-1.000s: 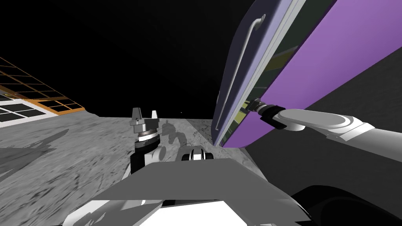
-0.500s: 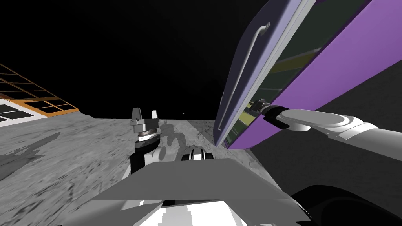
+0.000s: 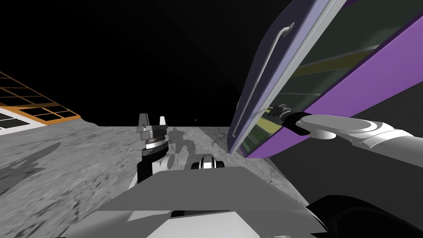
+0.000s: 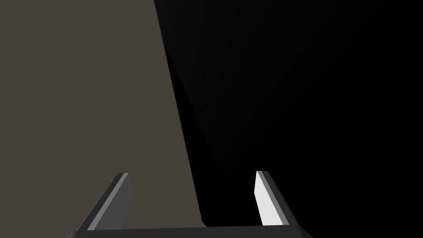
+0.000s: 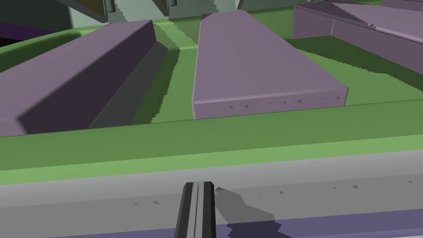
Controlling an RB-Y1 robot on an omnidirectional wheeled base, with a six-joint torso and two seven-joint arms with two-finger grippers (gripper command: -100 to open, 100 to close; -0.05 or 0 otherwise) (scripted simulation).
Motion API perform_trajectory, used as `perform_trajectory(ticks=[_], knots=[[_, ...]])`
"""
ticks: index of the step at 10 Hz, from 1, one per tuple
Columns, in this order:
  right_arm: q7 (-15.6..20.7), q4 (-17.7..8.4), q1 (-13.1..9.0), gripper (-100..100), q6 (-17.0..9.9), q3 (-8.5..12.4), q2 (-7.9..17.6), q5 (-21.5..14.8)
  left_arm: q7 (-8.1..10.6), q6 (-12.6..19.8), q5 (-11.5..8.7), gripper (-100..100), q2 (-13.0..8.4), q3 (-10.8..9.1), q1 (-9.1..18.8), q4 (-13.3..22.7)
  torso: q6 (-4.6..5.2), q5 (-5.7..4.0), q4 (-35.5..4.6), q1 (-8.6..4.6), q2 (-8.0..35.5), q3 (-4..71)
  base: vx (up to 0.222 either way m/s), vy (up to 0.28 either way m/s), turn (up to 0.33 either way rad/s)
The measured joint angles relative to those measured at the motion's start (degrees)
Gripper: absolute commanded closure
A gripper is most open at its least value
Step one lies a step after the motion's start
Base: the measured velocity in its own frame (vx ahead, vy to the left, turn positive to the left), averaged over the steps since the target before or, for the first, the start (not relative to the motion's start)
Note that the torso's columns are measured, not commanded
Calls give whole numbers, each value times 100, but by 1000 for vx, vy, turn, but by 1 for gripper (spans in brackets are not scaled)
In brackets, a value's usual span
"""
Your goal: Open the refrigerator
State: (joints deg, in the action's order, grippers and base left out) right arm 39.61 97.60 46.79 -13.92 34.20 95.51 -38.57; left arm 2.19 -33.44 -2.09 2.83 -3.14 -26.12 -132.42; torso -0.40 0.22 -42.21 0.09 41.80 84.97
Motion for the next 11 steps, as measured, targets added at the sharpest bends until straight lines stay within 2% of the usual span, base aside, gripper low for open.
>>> perform_trajectory(ticks=[1,3,4,5,6,7,10,11], knots=[[-48,-109,-127,100,-66,-174,27,-50,0,0,0,0,0,0,0,0,6,-7,1,-4,0,-2,86,269,4],[21,-273,30,100,-64,-7,69,110,0,0,0,0,0,0,0,0,23,-10,-6,-14,18,-15,112,291,-21],[-74,-537,-208,100,-6,-206,25,-53,0,0,0,0,0,0,-1,0,32,-16,-4,-3,26,-23,110,274,-22],[-25,-559,-30,100,-23,-46,41,82,0,0,0,0,0,0,0,0,33,-18,-7,-12,43,-34,48,112,-7],[5,-552,-3,-100,-36,-15,46,108,0,0,0,0,-2,-1,0,0,38,-35,-13,-59,68,-51,67,96,-144],[-19,-668,-64,-100,38,-28,157,129,0,0,0,0,-2,-2,-1,0,46,-38,-14,-51,63,-51,106,108,-185],[47,-991,17,-100,323,213,522,408,0,0,0,0,-2,-2,-1,0,38,-17,-4,2,38,-32,123,120,-140],[37,-1115,-34,-100,435,225,614,433,0,0,0,0,-2,-2,-1,0,38,-20,-5,-5,42,-36,97,99,-121]])
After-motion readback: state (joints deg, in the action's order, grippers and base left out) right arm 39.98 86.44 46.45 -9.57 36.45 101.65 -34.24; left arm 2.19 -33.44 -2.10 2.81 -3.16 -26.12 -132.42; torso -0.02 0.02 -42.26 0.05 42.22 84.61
